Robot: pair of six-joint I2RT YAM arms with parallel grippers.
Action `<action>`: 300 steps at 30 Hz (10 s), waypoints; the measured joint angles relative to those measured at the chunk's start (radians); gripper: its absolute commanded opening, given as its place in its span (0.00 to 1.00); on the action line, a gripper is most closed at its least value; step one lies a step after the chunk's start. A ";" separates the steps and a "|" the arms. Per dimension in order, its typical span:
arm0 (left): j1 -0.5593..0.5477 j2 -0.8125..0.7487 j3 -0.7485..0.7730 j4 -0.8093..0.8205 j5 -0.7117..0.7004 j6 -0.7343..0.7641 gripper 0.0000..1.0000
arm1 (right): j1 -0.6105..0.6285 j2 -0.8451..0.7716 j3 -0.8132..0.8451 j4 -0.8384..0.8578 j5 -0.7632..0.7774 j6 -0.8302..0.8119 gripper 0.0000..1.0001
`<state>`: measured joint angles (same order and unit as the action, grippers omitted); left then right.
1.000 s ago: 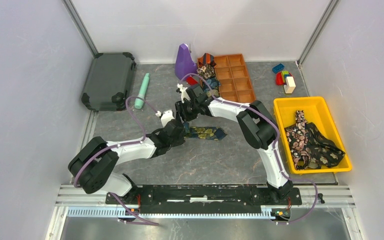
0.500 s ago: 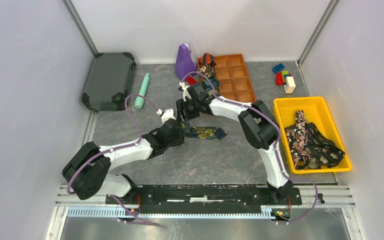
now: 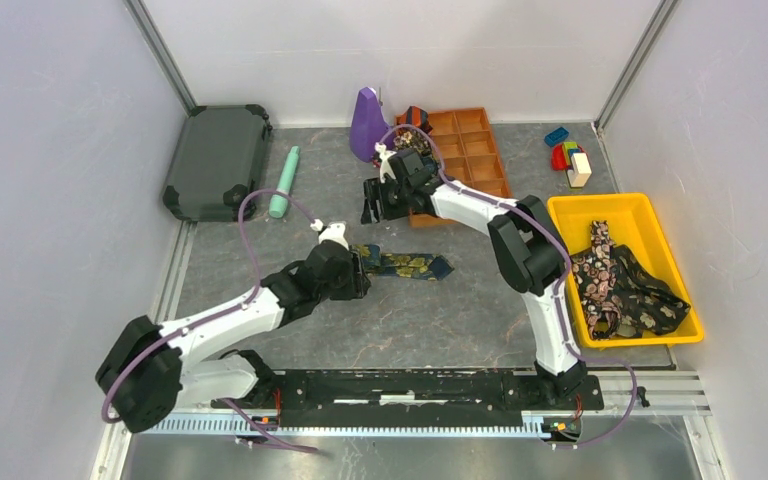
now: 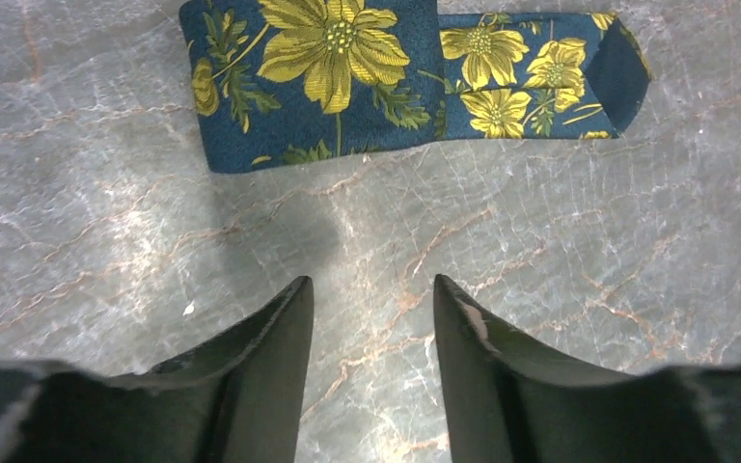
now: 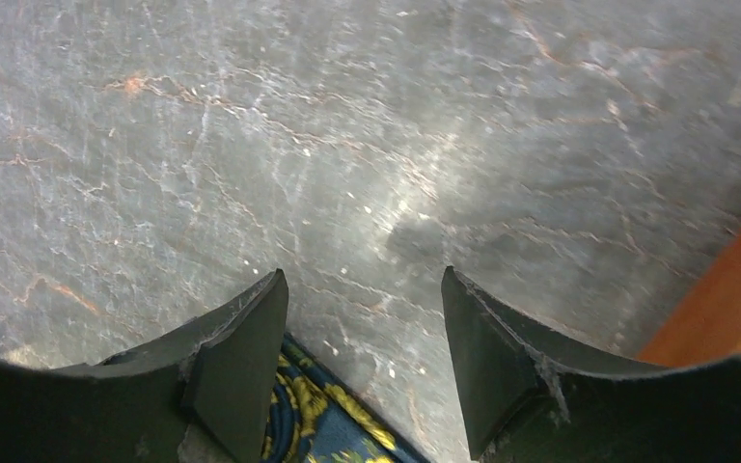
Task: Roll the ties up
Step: Roll the tie at the center of the board.
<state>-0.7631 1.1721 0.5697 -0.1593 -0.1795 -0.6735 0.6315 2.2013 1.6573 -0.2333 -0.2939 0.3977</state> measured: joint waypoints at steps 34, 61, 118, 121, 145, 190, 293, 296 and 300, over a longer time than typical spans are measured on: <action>0.324 0.086 0.108 -0.013 0.246 0.164 0.88 | 0.038 -0.364 -0.621 0.398 -0.106 0.217 0.53; 0.376 0.282 0.135 0.103 0.401 0.212 0.86 | 0.026 -0.274 -0.691 0.579 -0.190 0.257 0.32; 0.355 0.265 0.063 0.224 0.441 0.214 0.32 | 0.011 -0.381 -0.767 0.568 -0.210 0.179 0.50; 0.330 0.222 0.061 0.195 0.388 0.213 0.32 | 0.012 -0.425 -0.823 0.580 -0.197 0.173 0.48; 0.163 0.137 0.091 -0.008 0.059 0.214 0.31 | 0.047 -0.439 -0.934 0.633 -0.168 0.169 0.40; -0.261 0.796 0.710 -0.657 -0.744 0.200 0.30 | -0.175 -0.842 -1.115 0.347 -0.068 0.071 0.39; 0.147 -0.003 0.285 -0.356 -0.029 0.241 0.96 | 0.080 -0.568 -1.007 0.478 -0.063 0.182 0.40; 0.149 -0.003 0.283 -0.354 -0.029 0.240 0.96 | 0.051 -0.563 -0.991 0.455 -0.075 0.153 0.40; 0.150 -0.003 0.278 -0.349 -0.029 0.235 0.96 | 0.016 -0.530 -0.922 0.387 -0.082 0.097 0.43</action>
<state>-0.6128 1.1687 0.8474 -0.5087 -0.2081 -0.4381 0.6472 1.6711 0.7349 0.1539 -0.3763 0.4946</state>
